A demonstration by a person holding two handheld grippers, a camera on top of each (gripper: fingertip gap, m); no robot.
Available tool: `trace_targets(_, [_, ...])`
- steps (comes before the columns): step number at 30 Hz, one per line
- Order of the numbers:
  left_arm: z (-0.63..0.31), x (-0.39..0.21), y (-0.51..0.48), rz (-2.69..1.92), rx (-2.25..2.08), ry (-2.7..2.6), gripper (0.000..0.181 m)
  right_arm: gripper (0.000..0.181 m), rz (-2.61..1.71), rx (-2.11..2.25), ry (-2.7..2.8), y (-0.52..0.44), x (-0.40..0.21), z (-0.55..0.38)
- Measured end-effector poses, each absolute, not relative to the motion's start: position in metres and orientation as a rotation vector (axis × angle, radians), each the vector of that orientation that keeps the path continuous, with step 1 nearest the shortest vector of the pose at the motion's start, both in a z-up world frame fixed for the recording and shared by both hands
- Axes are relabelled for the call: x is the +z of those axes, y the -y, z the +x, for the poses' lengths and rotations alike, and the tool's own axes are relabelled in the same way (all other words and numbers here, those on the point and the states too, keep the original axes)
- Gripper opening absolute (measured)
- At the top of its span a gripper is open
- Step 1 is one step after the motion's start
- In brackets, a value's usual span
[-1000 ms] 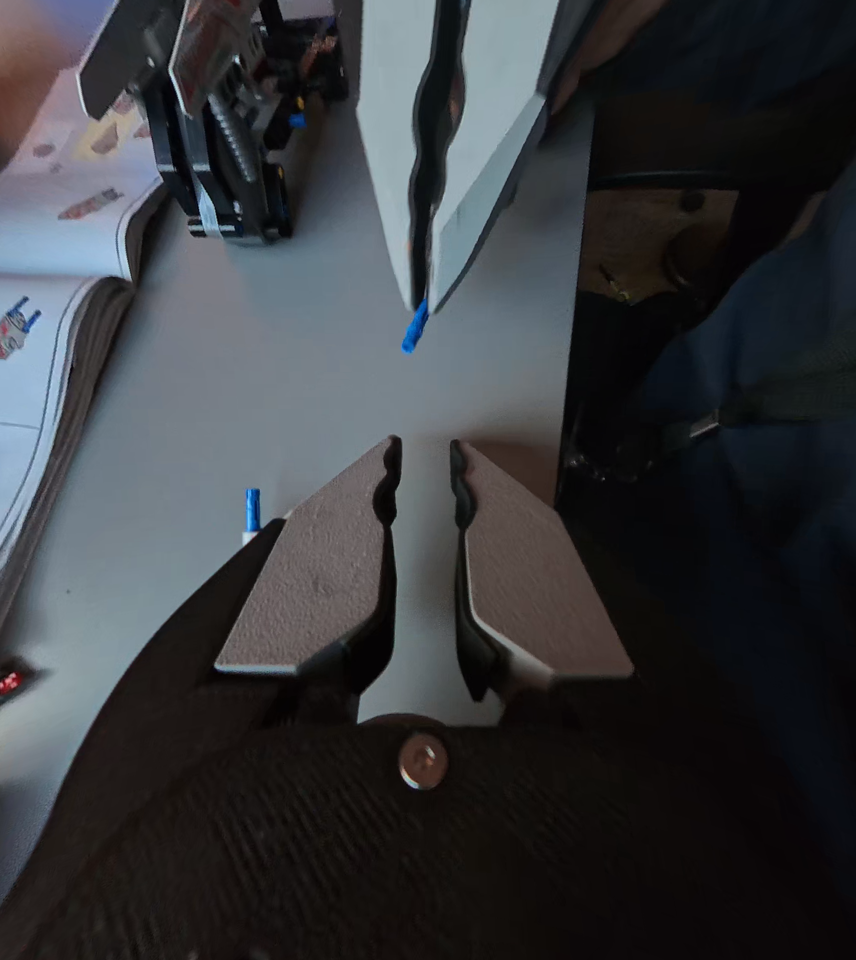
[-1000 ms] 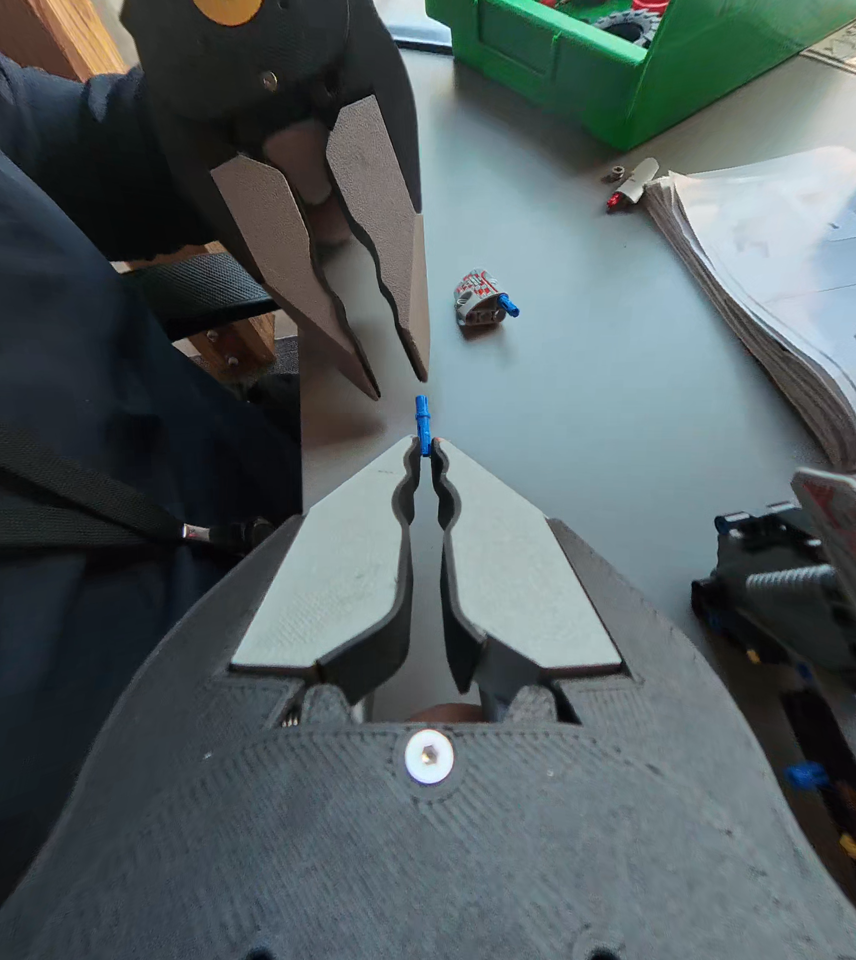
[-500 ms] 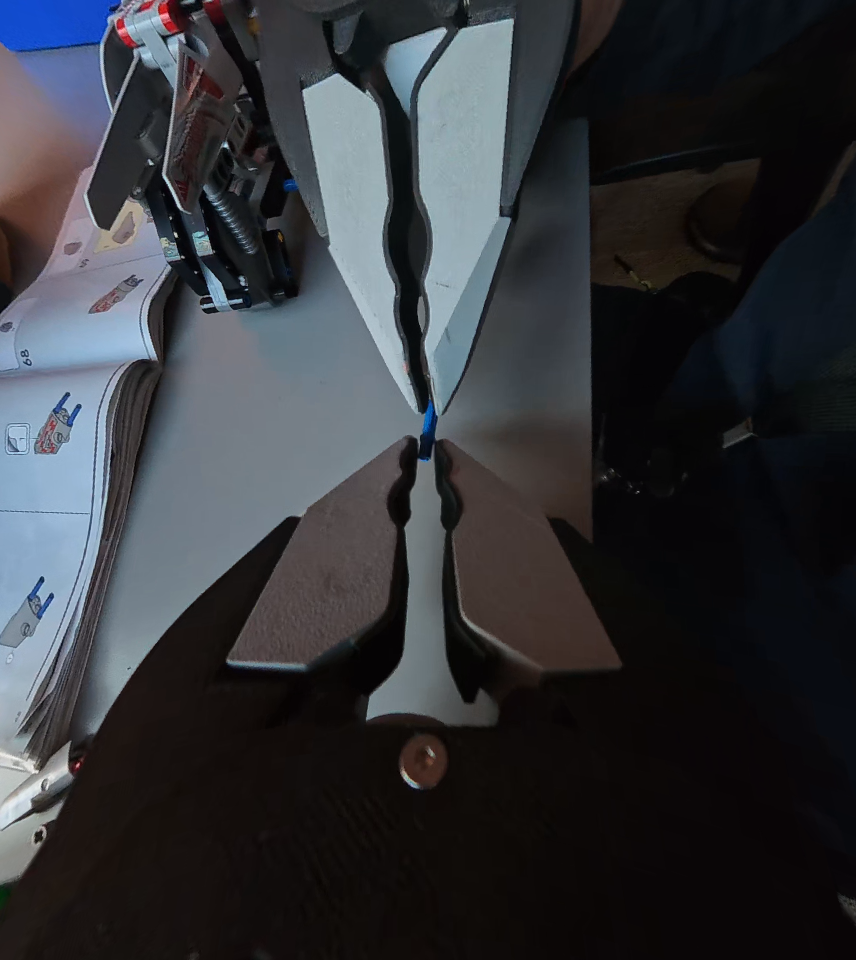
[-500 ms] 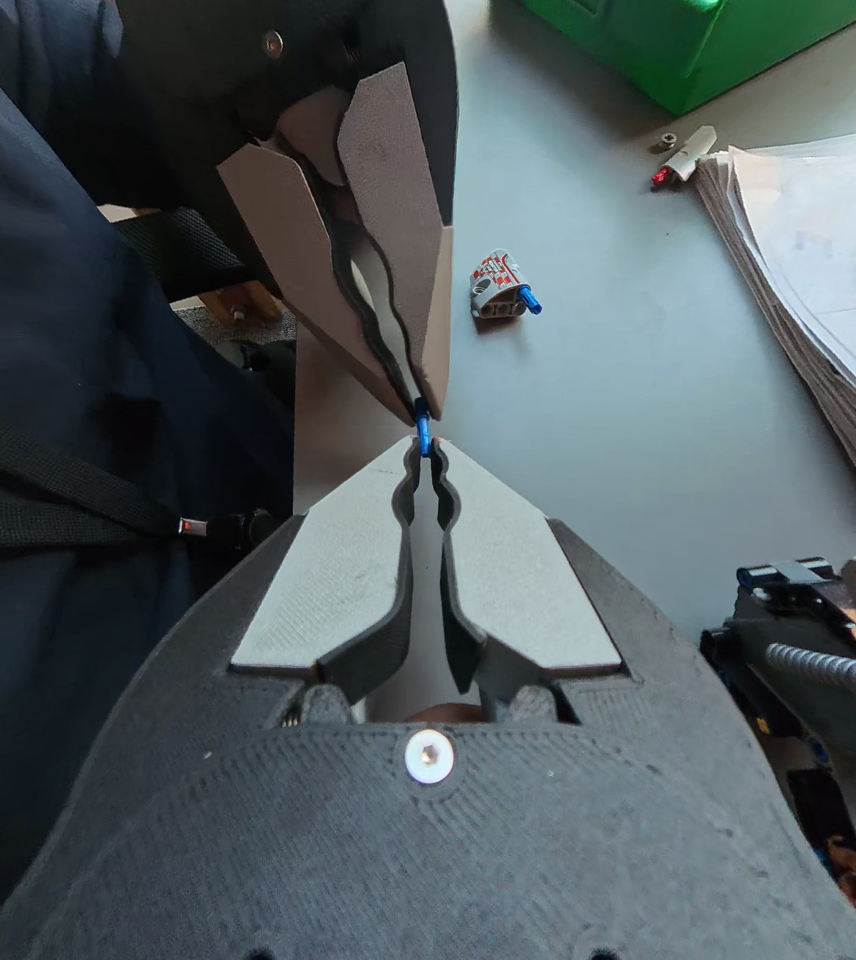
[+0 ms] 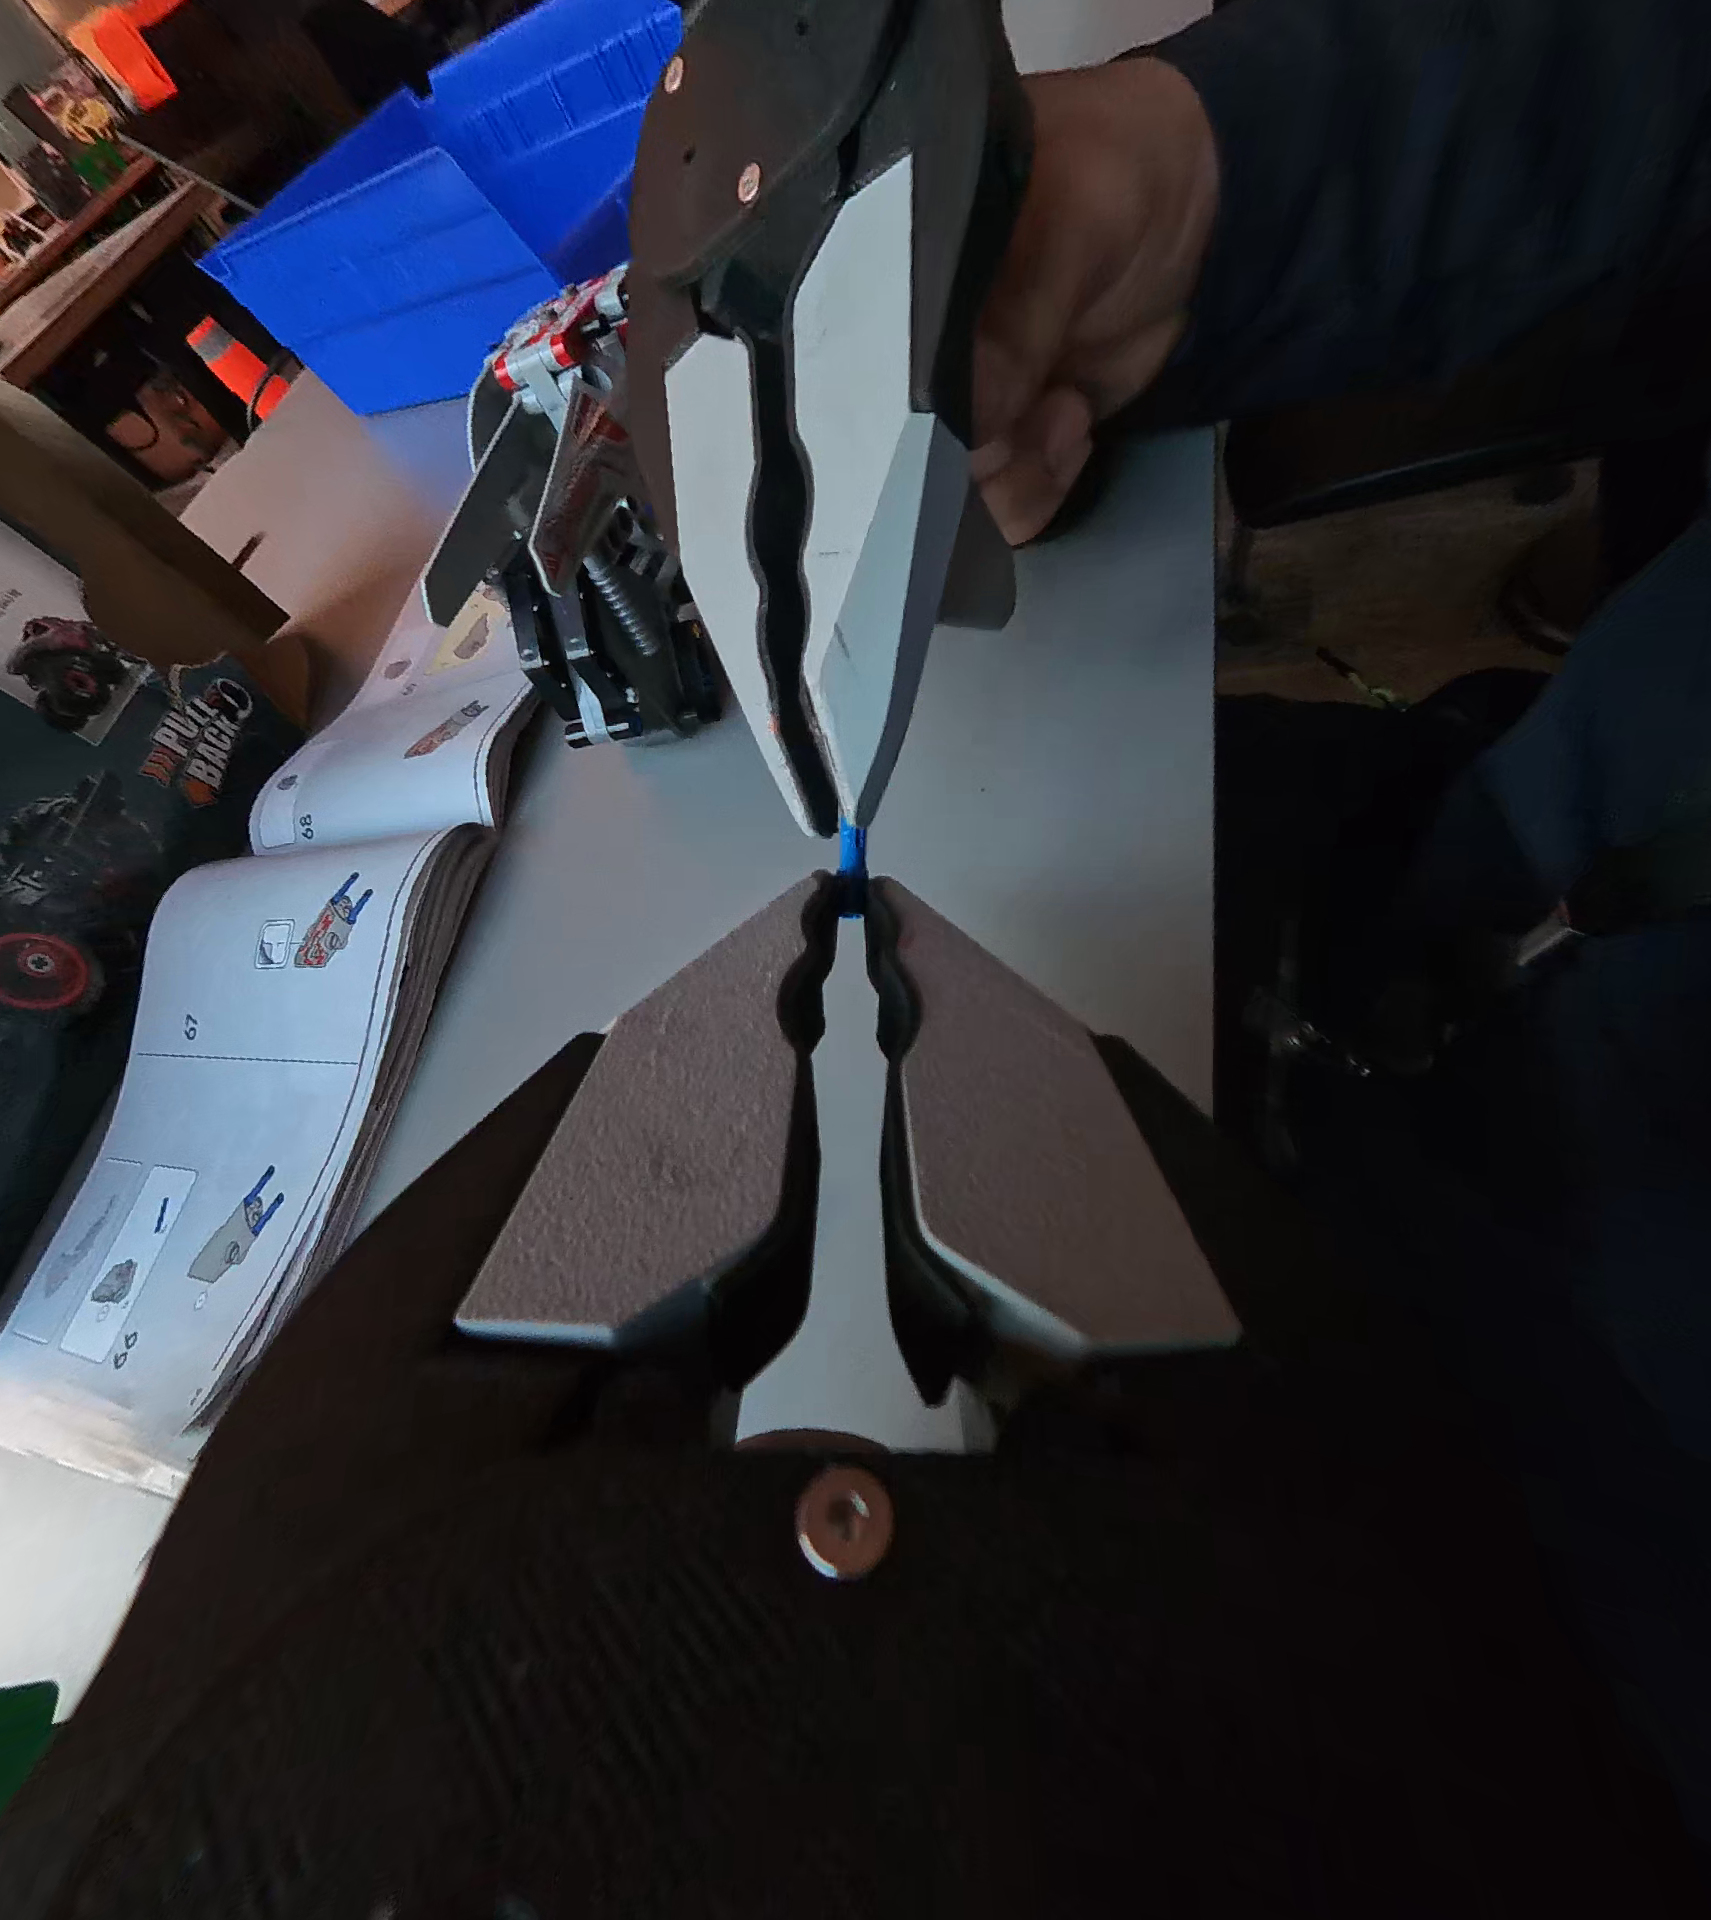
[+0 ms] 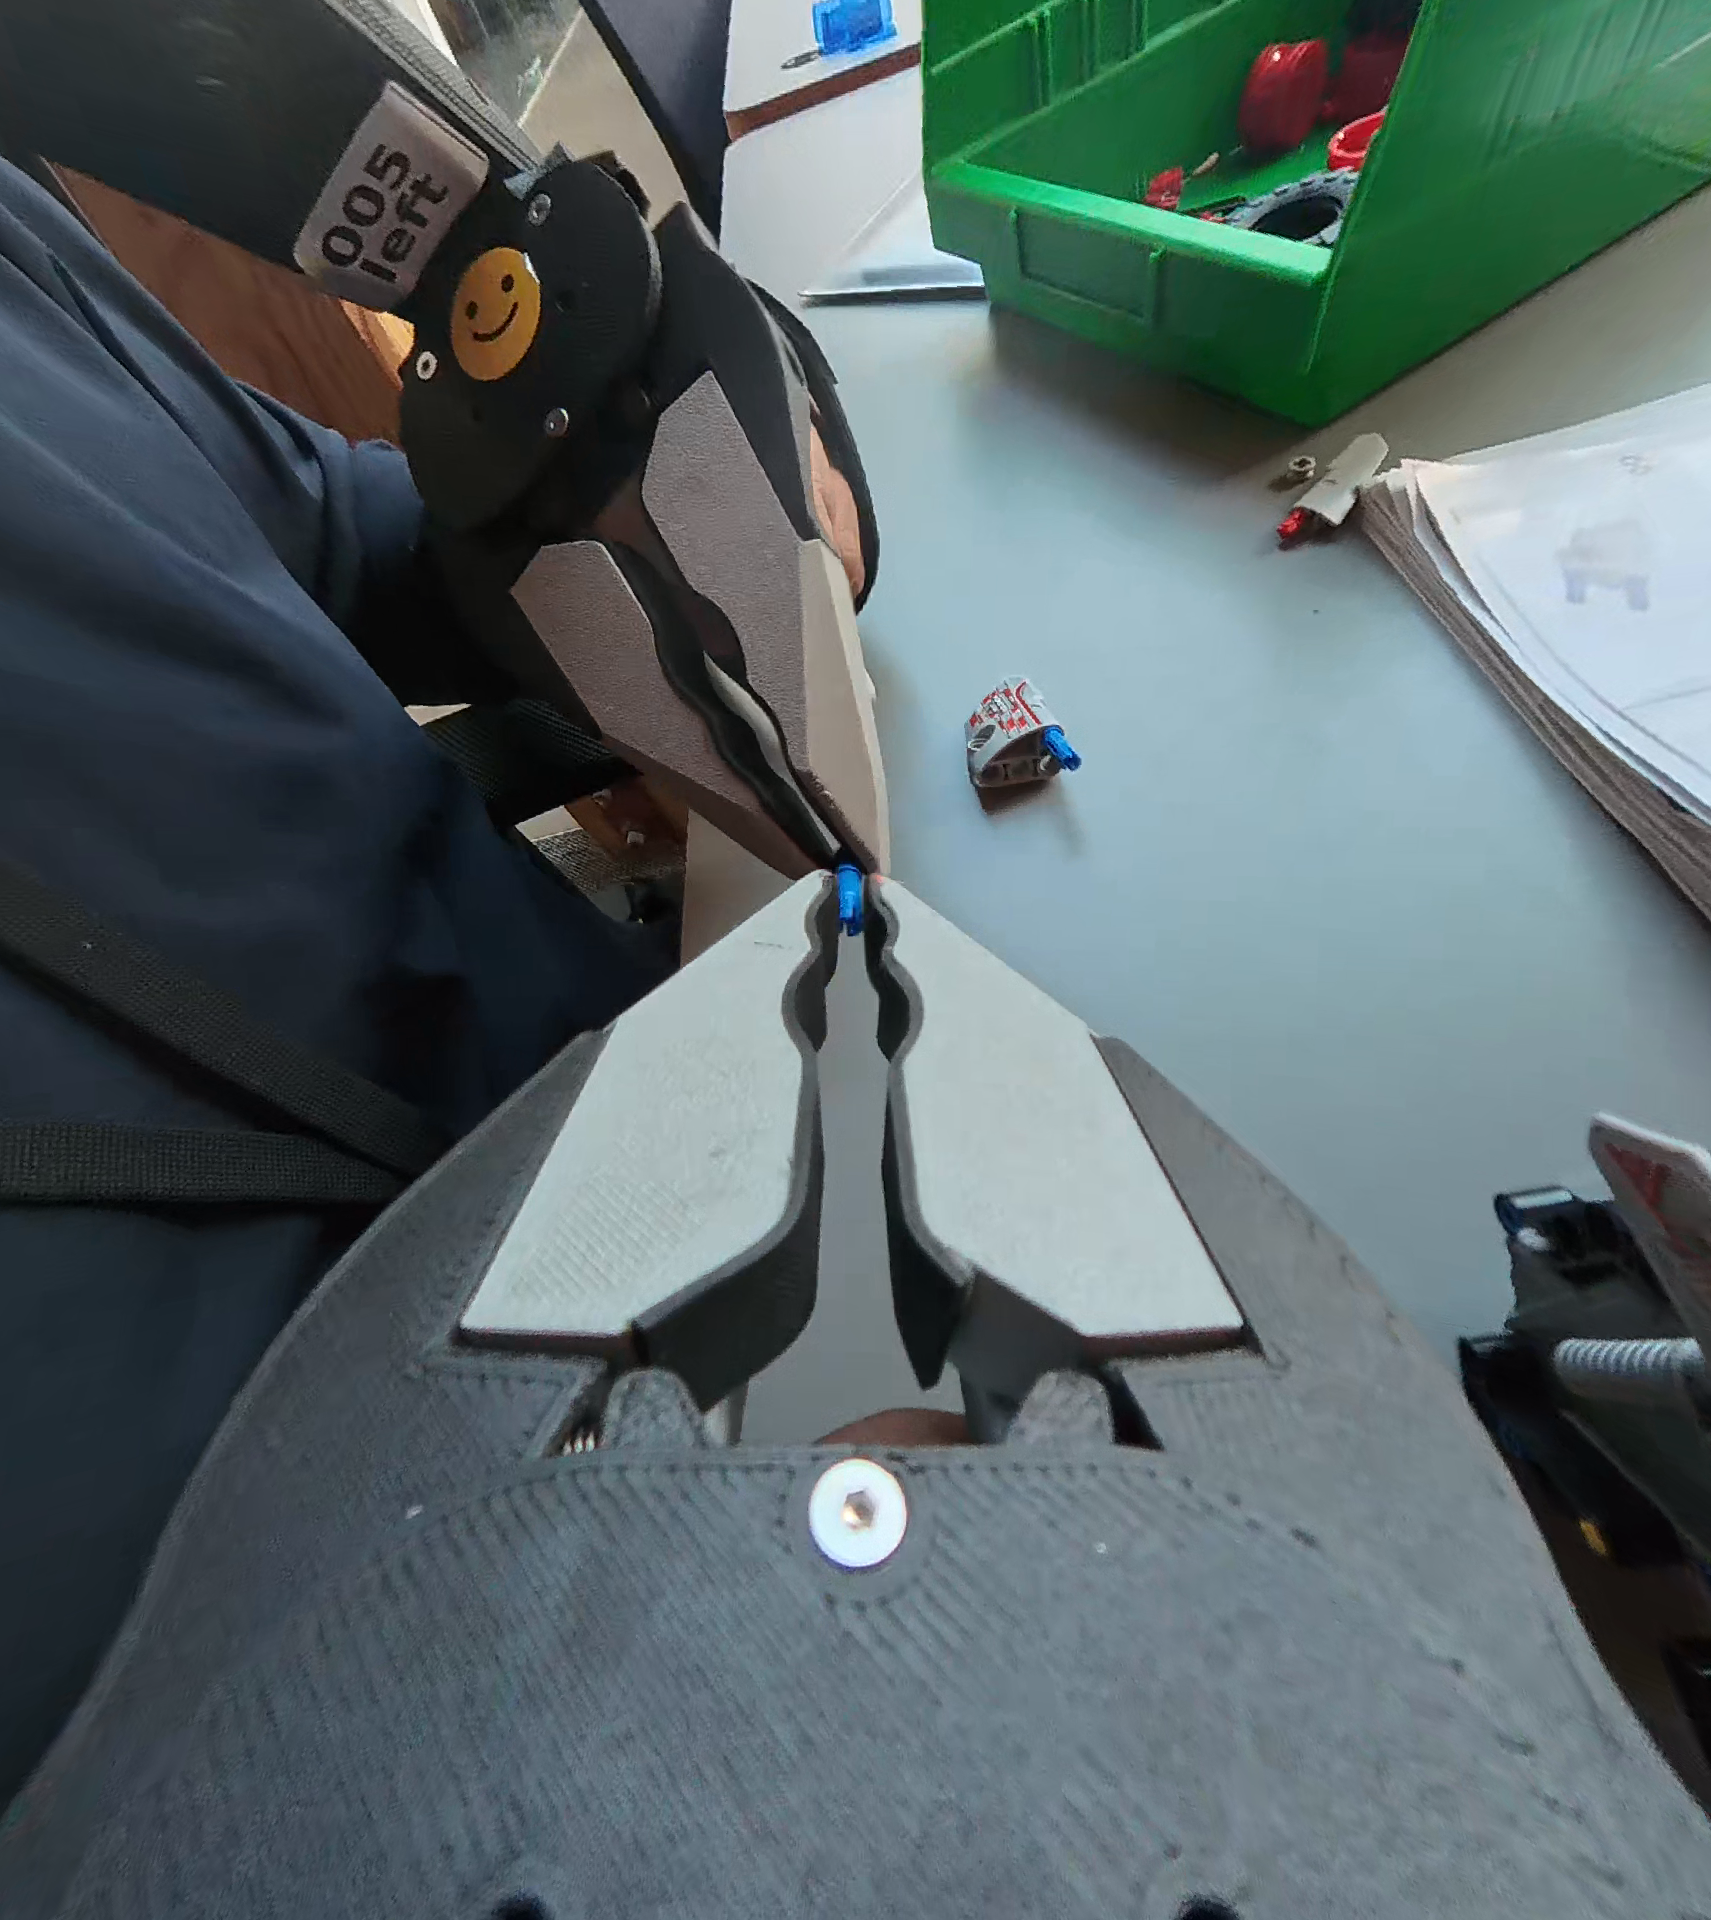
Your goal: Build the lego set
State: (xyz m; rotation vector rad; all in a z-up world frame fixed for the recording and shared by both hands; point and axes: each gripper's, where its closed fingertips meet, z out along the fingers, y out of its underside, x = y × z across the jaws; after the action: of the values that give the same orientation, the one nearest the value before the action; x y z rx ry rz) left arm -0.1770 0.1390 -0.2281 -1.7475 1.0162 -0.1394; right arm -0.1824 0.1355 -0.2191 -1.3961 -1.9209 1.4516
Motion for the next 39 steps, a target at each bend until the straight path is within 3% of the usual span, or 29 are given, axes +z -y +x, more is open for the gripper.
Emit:
trace_targets(1, [-0.177, -0.227, -0.139, -1.746, -0.143, -1.011, 0.002, 0.001, -1.391, 1.446, 1.924, -0.134, -0.219, -0.183])
trace_targets(8, [-0.179, -0.222, -0.139, -1.740, -0.189, -0.971, 0.002, 0.007, -1.365, 1.423, 1.931, -0.131, -0.216, -0.187])
trace_targets(34, [-0.190, -0.220, -0.135, -1.796, -0.305, -0.893, 0.002, 0.002, -1.346, 1.437, 1.934, -0.130, -0.215, -0.197])
trace_targets(39, [-0.234, -0.241, -0.137, -1.972, -0.174, -0.882, 0.015, 0.002, -1.374, 1.394, 1.937, -0.141, -0.223, -0.202])
